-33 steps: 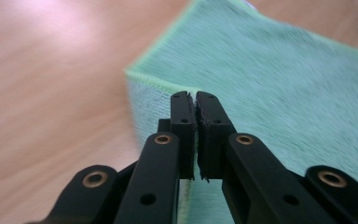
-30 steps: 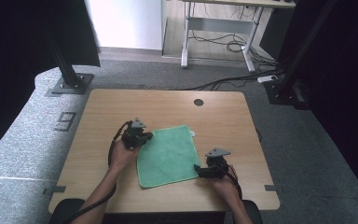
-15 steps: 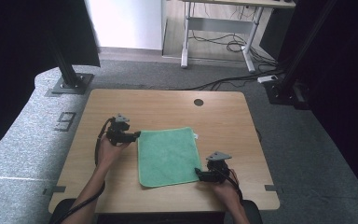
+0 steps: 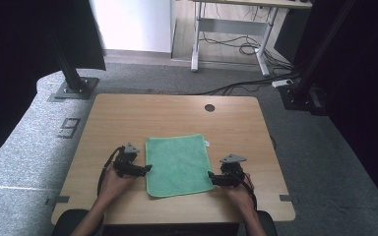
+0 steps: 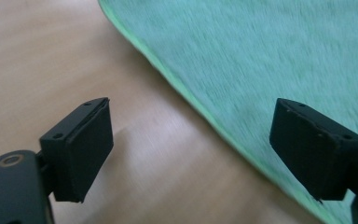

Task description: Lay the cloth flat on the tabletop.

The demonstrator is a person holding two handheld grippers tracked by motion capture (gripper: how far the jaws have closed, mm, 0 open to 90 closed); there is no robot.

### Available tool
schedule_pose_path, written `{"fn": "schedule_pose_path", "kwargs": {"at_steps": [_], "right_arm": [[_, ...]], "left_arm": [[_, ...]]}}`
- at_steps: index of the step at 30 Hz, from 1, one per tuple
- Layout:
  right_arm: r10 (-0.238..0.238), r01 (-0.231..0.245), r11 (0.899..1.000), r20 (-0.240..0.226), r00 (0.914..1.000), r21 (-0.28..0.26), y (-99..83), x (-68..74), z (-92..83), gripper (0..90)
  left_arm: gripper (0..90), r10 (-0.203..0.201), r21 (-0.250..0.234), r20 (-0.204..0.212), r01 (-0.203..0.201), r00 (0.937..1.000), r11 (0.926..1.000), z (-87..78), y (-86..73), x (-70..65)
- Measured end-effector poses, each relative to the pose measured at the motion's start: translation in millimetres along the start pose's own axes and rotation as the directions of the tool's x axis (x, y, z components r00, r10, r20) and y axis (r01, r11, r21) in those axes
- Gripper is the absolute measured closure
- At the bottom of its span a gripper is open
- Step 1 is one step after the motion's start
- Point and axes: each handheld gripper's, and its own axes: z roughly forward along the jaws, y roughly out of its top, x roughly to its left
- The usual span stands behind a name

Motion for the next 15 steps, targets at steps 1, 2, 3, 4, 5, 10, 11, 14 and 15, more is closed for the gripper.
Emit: {"fn": "schedule_pose_path", "kwargs": {"at_steps": [1,2,3,4,5,10,11,14,15], "right_arm": [[-0.004,0.004,1.000,0.005,1.0000,0.005,0.5,-1.4,1.5,21.8],[-0.006,0.005,1.000,0.015,0.9999,0.024,-0.3,-4.9,6.4,21.8],[-0.005,0.004,1.000,0.014,0.9999,0.031,-1.7,-4.9,7.9,21.5],[-0.003,0.003,1.000,0.010,0.9999,0.024,-2.7,-5.2,8.1,21.6],[0.004,-0.004,1.000,0.010,0.9999,0.023,-3.5,-5.1,7.7,21.7],[0.014,-0.014,1.000,0.001,0.9999,0.016,-8.6,-1.9,4.1,21.7],[0.017,-0.017,1.000,-0.002,0.9999,0.013,-10.4,-0.5,3.0,21.6],[0.014,-0.014,1.000,-0.002,0.9999,0.013,-12.1,2.3,1.1,21.4],[0.016,-0.016,1.000,0.000,0.9999,0.013,-12.3,3.1,1.0,21.2]], "left_arm": [[12.6,-0.002,0.004,0.000,0.002,1.0000,1.0000,-2.2,-4.6,-6.1],[12.3,0.001,0.003,0.009,-0.001,1.0000,1.0000,-3.5,-7.3,-9.8],[11.9,0.007,0.008,0.010,-0.007,0.9999,0.9999,-3.8,-9.7,-13.5],[11.7,0.034,0.023,-0.009,-0.033,0.9994,0.9992,-2.6,-12.6,-17.9],[11.6,0.056,0.038,-0.034,-0.055,0.9978,0.9978,-0.9,-13.8,-19.8],[8.9,0.029,0.033,-0.042,-0.027,0.9987,0.9991,4.2,-10.5,-11.9],[8.8,0.020,0.032,-0.041,-0.018,0.9990,0.9993,5.0,-10.0,-10.2],[8.7,0.015,0.022,-0.045,-0.014,0.9988,0.9996,7.2,-8.3,-6.4],[8.7,0.017,0.019,-0.044,-0.016,0.9989,0.9997,7.8,-7.9,-5.5]]}}
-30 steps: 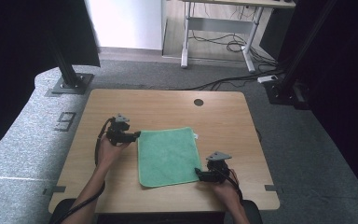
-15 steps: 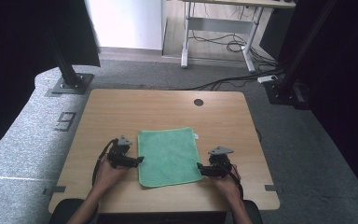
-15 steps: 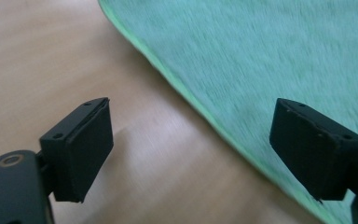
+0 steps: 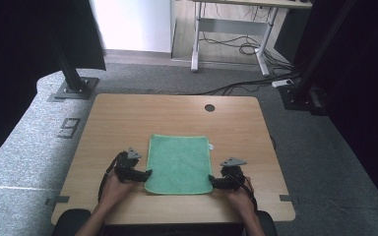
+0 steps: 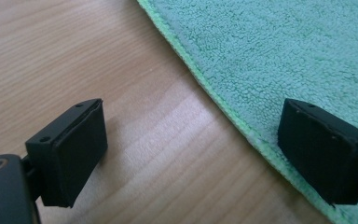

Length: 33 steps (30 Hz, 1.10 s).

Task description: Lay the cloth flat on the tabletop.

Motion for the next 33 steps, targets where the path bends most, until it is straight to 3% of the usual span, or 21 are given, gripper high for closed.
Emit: {"fn": "schedule_pose_path", "kwargs": {"at_steps": [6,24,27,30,33], "right_arm": [[0.007,-0.007,1.000,0.010,0.9999,0.003,1.3,-1.5,2.5,16.8],[0.013,-0.013,1.000,0.012,0.9998,-0.014,13.5,-17.5,16.9,15.6],[0.013,-0.013,1.000,0.011,0.9999,-0.015,13.4,-17.6,16.9,15.6],[0.012,-0.012,1.000,0.004,0.9999,-0.008,14.4,-18.4,16.3,14.7],[-0.003,0.003,1.000,0.004,1.0000,-0.017,16.1,-17.6,11.0,13.8]], "left_arm": [[7.2,-0.005,-0.034,-0.004,0.005,1.0000,0.9994,4.4,0.0,5.7],[7.6,-0.030,-0.040,-0.025,0.029,0.9992,0.9988,13.1,10.2,12.4],[9.2,-0.017,-0.043,-0.008,0.017,0.9998,0.9989,12.5,9.9,11.8],[9.1,-0.028,-0.042,0.019,0.029,0.9994,0.9987,11.1,10.6,11.5],[9.0,0.001,-0.050,0.030,0.000,0.9996,0.9988,4.0,11.8,6.6]]}}
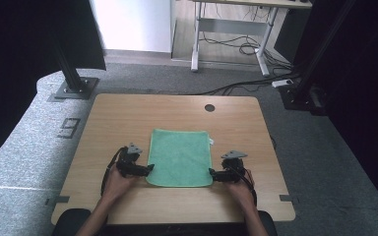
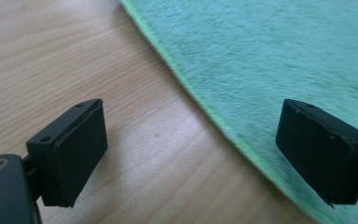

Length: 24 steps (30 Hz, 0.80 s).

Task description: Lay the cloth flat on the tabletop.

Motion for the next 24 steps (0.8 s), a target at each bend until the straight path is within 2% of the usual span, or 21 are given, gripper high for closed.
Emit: {"fn": "schedule_pose_path", "kwargs": {"at_steps": [3,5,10,13,18,22,24], "right_arm": [[-0.004,0.003,1.000,-0.002,1.0000,-0.028,2.0,-0.8,-8.6,13.6],[-0.012,0.012,0.999,-0.002,0.9999,-0.037,1.9,-2.2,-14.5,13.2],[-0.003,0.003,0.999,-0.005,1.0000,-0.040,-3.7,-9.0,-23.8,11.0],[0.004,-0.004,1.000,0.005,1.0000,-0.028,-10.5,-18.3,-28.1,5.1],[0.017,-0.017,1.000,0.027,0.9995,0.004,-18.9,-28.1,-26.0,0.0],[0.030,-0.030,0.999,0.025,0.9992,0.016,-23.8,-31.1,-21.8,0.0],[0.029,-0.029,0.999,0.019,0.9994,0.021,-25.3,-30.7,-18.9,0.0]], "left_arm": [[8.1,0.035,-0.001,-0.001,-0.035,0.9994,0.9994,-10.8,-0.3,-5.2],[7.7,0.043,-0.005,-0.002,-0.043,0.9991,0.9991,-19.1,-2.7,-6.8],[6.0,0.027,-0.011,-0.005,-0.027,0.9996,0.9996,-34.9,-11.2,-3.7],[1.9,0.019,0.008,-0.017,-0.018,0.9997,0.9998,-44.8,-25.0,2.0],[0.1,0.013,0.029,-0.042,-0.011,0.9990,0.9995,-46.9,-38.0,13.7],[0.0,-0.034,0.028,0.001,0.034,0.9994,0.9990,-41.2,-43.0,24.5],[0.0,-0.030,0.043,-0.010,0.030,0.9995,0.9986,-38.2,-44.2,26.6]]}}
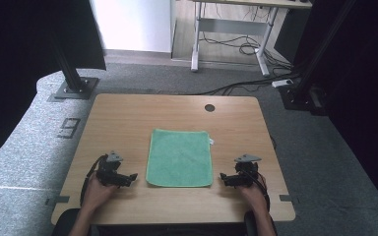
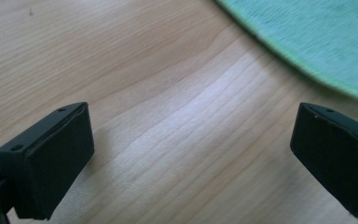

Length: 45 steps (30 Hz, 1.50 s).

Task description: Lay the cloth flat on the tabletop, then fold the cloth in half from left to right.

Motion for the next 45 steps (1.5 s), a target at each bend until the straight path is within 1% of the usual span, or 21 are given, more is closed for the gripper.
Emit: {"fn": "schedule_pose_path", "kwargs": {"at_steps": [1,2,3,4,6,8,18,27,31,33,35,37,41,44,45], "right_arm": [[-0.001,0.001,1.000,-0.002,1.0000,0.006,-0.6,0.6,1.6,0.0],[-0.001,0.001,1.000,-0.002,1.0000,0.006,-0.6,0.6,1.6,0.0],[-0.004,0.004,1.000,-0.005,1.0000,0.012,-1.2,1.3,3.3,0.0],[-0.013,0.013,1.000,-0.004,0.9999,0.005,-1.4,2.8,4.4,0.0],[-0.015,0.015,1.000,-0.008,0.9999,0.001,-1.3,4.0,5.1,0.0],[-0.012,0.012,1.000,-0.006,0.9999,-0.004,-1.7,4.3,5.3,0.0],[-0.010,0.010,1.000,-0.001,1.0000,-0.006,-1.7,5.0,5.7,0.0],[-0.009,0.009,1.000,-0.001,1.0000,-0.005,-1.6,5.1,5.7,0.0],[-0.008,0.008,1.000,0.001,1.0000,-0.006,-1.7,5.3,5.6,0.0],[-0.004,0.004,1.000,0.005,1.0000,-0.007,-1.7,5.6,5.7,0.0],[0.002,-0.002,1.000,0.008,1.0000,-0.001,-1.3,6.2,5.4,0.0],[0.004,-0.004,1.000,0.011,0.9999,0.006,-0.7,6.8,4.9,0.0],[0.011,-0.011,1.000,0.004,0.9999,0.007,0.7,9.7,4.2,0.0],[0.016,-0.016,1.000,0.006,0.9999,-0.005,3.5,14.2,1.7,0.0],[0.026,-0.026,1.000,0.006,0.9996,-0.007,4.9,15.9,0.5,0.0]], "left_arm": [[0.0,0.008,0.006,-0.010,-0.008,0.9999,0.9999,1.2,-0.3,0.1],[0.0,0.008,0.006,-0.010,-0.008,0.9999,0.9999,1.2,-0.3,0.1],[0.0,0.020,0.015,-0.017,-0.019,0.9997,0.9997,2.8,-0.4,0.0],[0.0,0.030,0.015,-0.022,-0.029,0.9993,0.9995,3.5,-0.5,-0.6],[0.0,0.037,0.008,-0.019,-0.036,0.9991,0.9993,4.6,-0.7,-1.0],[0.0,0.036,-0.004,-0.018,-0.036,0.9992,0.9993,5.2,-1.5,-0.6],[0.0,0.029,-0.004,-0.028,-0.029,0.9992,0.9996,5.8,-0.9,-1.5],[0.0,0.025,-0.005,-0.028,-0.026,0.9993,0.9997,6.2,-0.5,-1.5],[0.0,0.015,-0.005,-0.039,-0.015,0.9991,0.9999,7.1,0.6,-2.2],[0.0,0.008,0.006,-0.044,-0.007,0.9990,1.0000,7.5,2.5,-3.0],[0.0,0.005,0.013,-0.041,-0.004,0.9992,0.9999,8.2,4.6,-3.0],[0.0,-0.001,0.011,-0.032,0.001,0.9995,0.9999,9.5,7.1,-2.5],[0.0,0.006,-0.014,-0.023,-0.007,0.9997,0.9999,10.4,16.8,-4.2],[0.0,0.006,-0.043,0.004,-0.006,1.0000,0.9991,11.0,28.8,-7.7],[0.0,0.012,-0.048,0.013,-0.012,0.9998,0.9988,11.5,33.1,-9.5]]}}
